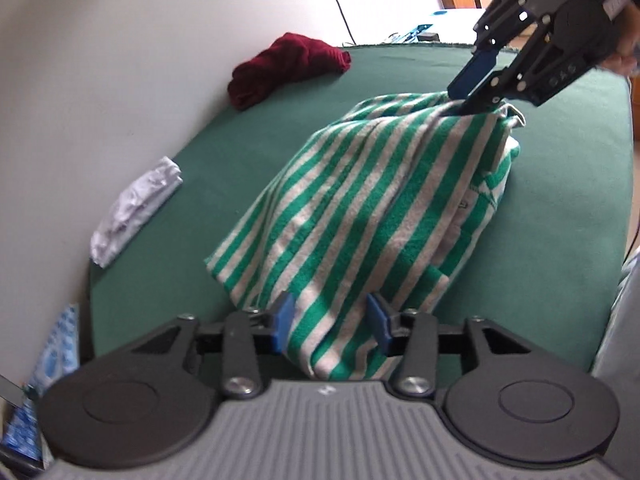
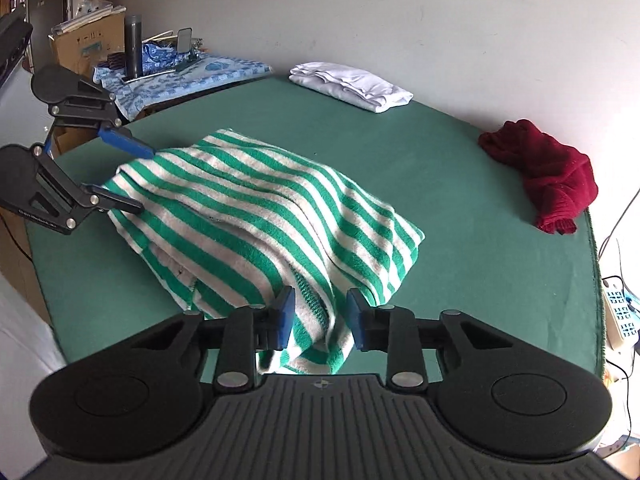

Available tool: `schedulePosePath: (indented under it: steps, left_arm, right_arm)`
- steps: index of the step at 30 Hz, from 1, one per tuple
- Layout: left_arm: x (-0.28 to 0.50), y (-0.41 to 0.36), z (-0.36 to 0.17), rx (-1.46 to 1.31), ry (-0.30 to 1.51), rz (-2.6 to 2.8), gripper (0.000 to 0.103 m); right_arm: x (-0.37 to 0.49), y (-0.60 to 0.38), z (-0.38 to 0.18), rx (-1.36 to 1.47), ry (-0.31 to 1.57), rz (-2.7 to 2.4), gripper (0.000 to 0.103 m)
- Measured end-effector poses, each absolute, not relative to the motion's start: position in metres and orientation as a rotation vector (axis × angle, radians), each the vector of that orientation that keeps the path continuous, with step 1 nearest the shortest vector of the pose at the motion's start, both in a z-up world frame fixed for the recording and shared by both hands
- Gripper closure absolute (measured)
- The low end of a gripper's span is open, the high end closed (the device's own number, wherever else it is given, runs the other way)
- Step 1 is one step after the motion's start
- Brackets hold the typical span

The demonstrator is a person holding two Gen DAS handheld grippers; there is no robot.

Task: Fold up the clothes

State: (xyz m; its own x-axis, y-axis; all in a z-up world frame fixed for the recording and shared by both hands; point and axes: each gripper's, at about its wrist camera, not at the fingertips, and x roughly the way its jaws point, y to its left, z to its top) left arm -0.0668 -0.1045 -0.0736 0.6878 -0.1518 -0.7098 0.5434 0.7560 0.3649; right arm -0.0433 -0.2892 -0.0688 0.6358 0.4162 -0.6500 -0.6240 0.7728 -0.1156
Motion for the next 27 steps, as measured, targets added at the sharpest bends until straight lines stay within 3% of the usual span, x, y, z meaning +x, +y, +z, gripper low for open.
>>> schedulePosePath:
  steps: [3, 5, 7, 16, 27]
  left_arm:
    - [-0.058, -0.097, -0.065, 0.544, 0.723, -0.411, 0.080]
    - [-0.054, -0.092, -0.063, 0.517, 0.725, -0.395, 0.094]
    - [-0.052, -0.089, -0.062, 0.498, 0.725, -0.379, 0.103]
    - [-0.079, -0.080, -0.052, 0.466, 0.736, -0.435, 0.103]
    - [-0.069, -0.101, -0.076, 0.577, 0.693, -0.447, 0.069]
  right_arm:
    - [-0.039, -0.289, -0.067, -0.301, 0.632, 0.587, 0.087]
    - [-0.039, -0.287, -0.066, -0.290, 0.632, 0.591, 0.101]
    - [-0.039, -0.285, -0.066, -0.282, 0.633, 0.596, 0.102]
    - [-0.067, -0.298, -0.039, -0.268, 0.627, 0.697, 0.102]
    - [-0.054, -0.283, -0.058, -0.273, 0.625, 0.637, 0.099]
